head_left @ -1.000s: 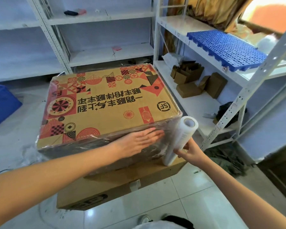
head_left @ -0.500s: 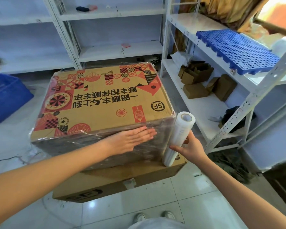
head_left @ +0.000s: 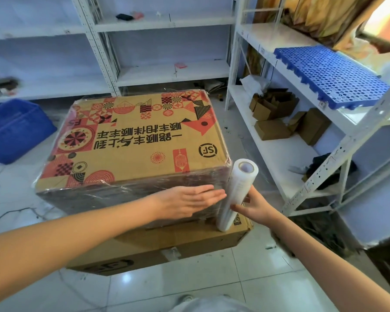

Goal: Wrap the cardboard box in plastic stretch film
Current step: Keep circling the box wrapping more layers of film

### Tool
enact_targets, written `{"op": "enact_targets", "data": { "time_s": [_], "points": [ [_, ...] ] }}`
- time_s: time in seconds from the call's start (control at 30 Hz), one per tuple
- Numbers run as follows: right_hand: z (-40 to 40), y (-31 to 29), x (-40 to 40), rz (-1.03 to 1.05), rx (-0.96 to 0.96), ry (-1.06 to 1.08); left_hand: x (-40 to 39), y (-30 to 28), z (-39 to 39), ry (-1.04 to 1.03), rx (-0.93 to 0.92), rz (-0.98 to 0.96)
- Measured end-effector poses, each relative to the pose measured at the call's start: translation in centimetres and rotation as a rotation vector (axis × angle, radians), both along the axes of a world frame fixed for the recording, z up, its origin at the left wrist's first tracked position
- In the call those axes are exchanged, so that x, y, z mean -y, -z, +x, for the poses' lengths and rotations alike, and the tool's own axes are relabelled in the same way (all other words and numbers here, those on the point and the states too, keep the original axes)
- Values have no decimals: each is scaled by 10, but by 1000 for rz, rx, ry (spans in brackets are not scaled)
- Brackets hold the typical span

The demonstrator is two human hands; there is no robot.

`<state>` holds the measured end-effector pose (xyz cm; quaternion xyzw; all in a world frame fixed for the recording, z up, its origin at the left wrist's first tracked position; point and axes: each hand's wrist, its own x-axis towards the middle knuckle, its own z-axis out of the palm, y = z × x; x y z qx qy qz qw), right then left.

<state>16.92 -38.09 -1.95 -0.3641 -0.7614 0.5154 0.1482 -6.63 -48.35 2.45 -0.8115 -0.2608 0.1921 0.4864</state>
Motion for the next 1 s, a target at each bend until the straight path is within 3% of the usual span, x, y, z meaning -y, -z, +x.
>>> {"op": "enact_targets", "data": {
  "time_s": [0.23,0.6,1.0],
  "points": [
    [5,-2,-9,-17,-7,-3,-20,-12,-1,-76,-73,-8],
    [7,0,-20,171,96,228,-23,-7,1,-122,-70,68],
    [-2,-8,-35,67,58,-7,-17,3,10,-87,64,1]
  ]
}}
